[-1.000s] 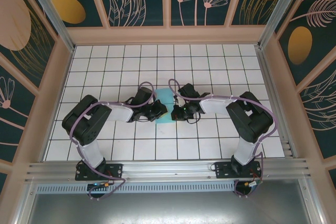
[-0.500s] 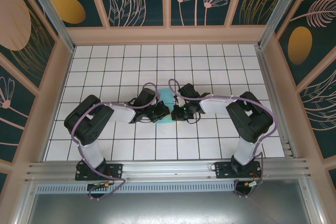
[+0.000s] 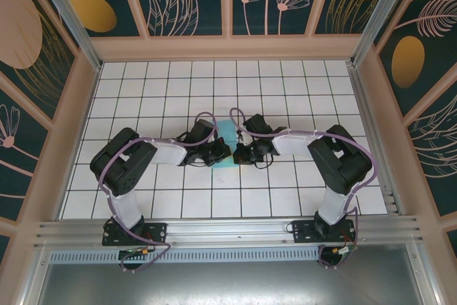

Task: Fold a paper plane with a square sheet of paper (pick it up from the middle)
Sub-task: Fold the triangle a second time at the center of the table.

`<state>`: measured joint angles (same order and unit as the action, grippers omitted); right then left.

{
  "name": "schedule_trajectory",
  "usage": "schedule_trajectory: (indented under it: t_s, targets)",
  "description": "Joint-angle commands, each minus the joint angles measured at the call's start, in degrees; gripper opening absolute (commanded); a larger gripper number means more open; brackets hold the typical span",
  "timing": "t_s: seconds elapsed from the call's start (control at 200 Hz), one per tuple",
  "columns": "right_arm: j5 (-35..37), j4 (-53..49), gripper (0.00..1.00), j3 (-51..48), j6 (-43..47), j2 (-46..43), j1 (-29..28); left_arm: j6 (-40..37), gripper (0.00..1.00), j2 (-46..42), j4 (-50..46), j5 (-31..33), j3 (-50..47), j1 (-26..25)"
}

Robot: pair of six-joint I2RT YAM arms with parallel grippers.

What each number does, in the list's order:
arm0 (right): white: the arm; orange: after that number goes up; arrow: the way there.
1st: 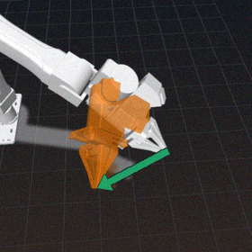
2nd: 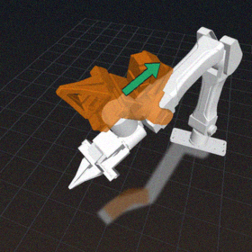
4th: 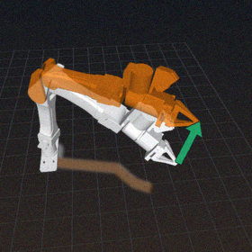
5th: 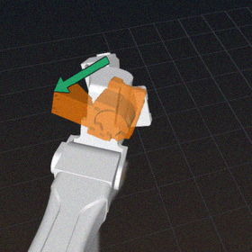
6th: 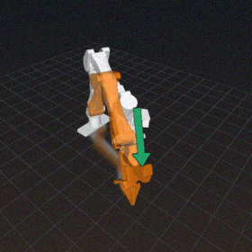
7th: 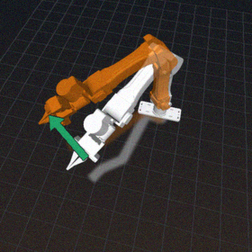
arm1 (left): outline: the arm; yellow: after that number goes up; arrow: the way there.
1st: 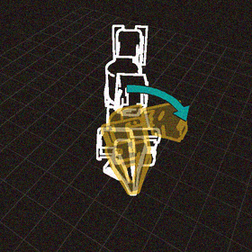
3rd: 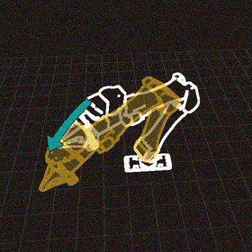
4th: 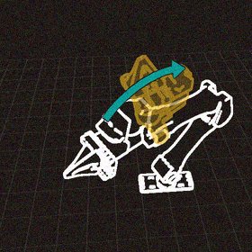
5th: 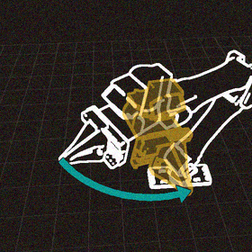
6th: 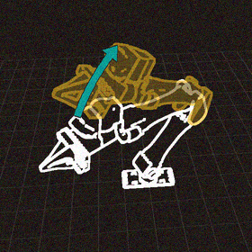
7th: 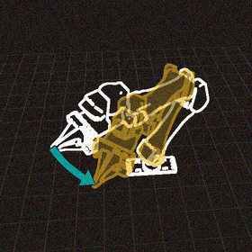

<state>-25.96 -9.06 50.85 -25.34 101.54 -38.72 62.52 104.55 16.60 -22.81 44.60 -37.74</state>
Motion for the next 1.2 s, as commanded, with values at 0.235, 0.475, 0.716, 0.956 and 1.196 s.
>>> schedule_trajectory:
  t_s: [0.235, 0.475, 0.716, 0.956, 1.196]
  targets:
    - [4.04, -5.33, 0.0, -3.68, 1.52, 2.5, 0.8, -4.61, 0.02, -2.52, -5.05, 6.8, -2.32, 9.0]
    - [4.15, -5.35, 0.0, -3.73, 1.61, 2.44, 0.92, -5.48, 0.02, -7.89, -3.24, 8.24, -2.36, 10.14]
    - [3.89, -5.18, 0.0, -3.28, 1.52, 2.66, 0.93, -5.05, 0.02, -10.99, 4.18, 4.1, -3.5, 7.21]
    - [3.81, -5.22, 0.0, -3.59, 1.34, 2.61, 0.93, -4.56, 0.02, -4.27, 4.87, 1.7, -1.23, 3.91]
    - [4.09, -5.27, 0.0, -3.94, 1.35, 2.61, 1.02, -6.84, 0.01, -0.82, -2.37, 8.06, 0.49, 4.13]
